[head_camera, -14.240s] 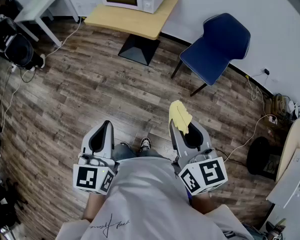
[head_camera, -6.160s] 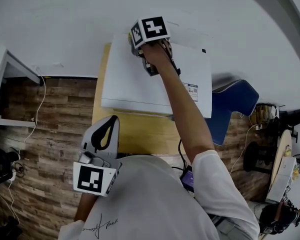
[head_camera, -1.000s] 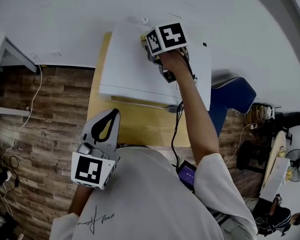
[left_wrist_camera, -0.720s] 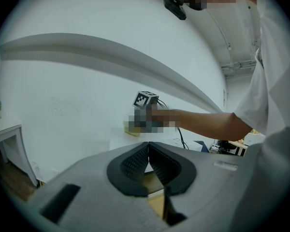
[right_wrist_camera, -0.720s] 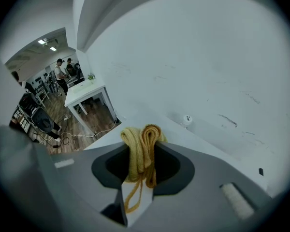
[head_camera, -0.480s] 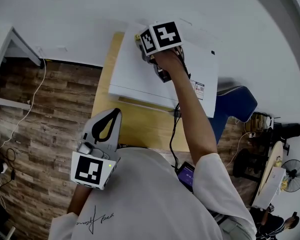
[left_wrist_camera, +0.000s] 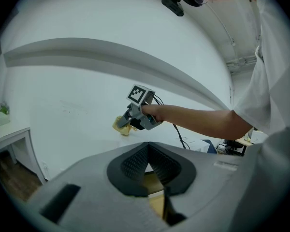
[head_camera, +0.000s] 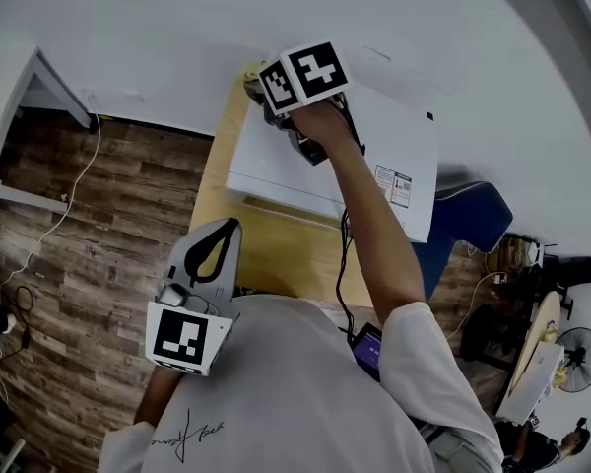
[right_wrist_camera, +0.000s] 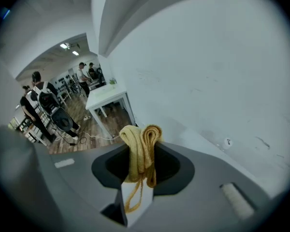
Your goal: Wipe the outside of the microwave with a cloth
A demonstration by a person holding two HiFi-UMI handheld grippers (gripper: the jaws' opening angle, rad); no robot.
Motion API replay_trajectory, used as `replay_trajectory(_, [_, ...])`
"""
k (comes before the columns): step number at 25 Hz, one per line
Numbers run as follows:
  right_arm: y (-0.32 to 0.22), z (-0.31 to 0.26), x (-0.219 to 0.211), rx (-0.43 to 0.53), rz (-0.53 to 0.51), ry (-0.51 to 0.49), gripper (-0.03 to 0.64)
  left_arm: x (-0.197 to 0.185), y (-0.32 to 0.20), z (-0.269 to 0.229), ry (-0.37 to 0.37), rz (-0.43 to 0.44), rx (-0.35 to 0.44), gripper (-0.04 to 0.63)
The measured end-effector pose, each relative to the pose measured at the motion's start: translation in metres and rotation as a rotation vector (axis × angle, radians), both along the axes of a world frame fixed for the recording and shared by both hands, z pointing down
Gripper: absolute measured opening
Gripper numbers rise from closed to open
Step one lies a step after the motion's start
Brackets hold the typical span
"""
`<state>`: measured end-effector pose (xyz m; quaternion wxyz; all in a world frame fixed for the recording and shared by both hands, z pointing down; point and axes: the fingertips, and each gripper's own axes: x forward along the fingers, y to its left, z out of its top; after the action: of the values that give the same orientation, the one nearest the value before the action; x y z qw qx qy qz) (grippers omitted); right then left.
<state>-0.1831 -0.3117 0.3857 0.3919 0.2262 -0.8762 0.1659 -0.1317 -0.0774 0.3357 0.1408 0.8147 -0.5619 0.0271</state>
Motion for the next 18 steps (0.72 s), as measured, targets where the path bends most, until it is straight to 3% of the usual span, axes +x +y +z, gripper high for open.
replay_trajectory(3, [0.008,-0.022,-0.003,-0.009,-0.015,-0.08,0.117,0.0,0.001,0.002,-0.002,0.001,-0.008,-0.011])
replay_trajectory(6, [0.006,-0.038,0.013,0.016,-0.002,-0.094,0.118,0.006,0.002,0.005,-0.012,0.016,-0.008,-0.011])
replay_trajectory(18, [-0.02,-0.07,0.133,0.061,0.173,-0.085,0.118,0.045,0.005,0.006,-0.032,0.111,-0.012,-0.011])
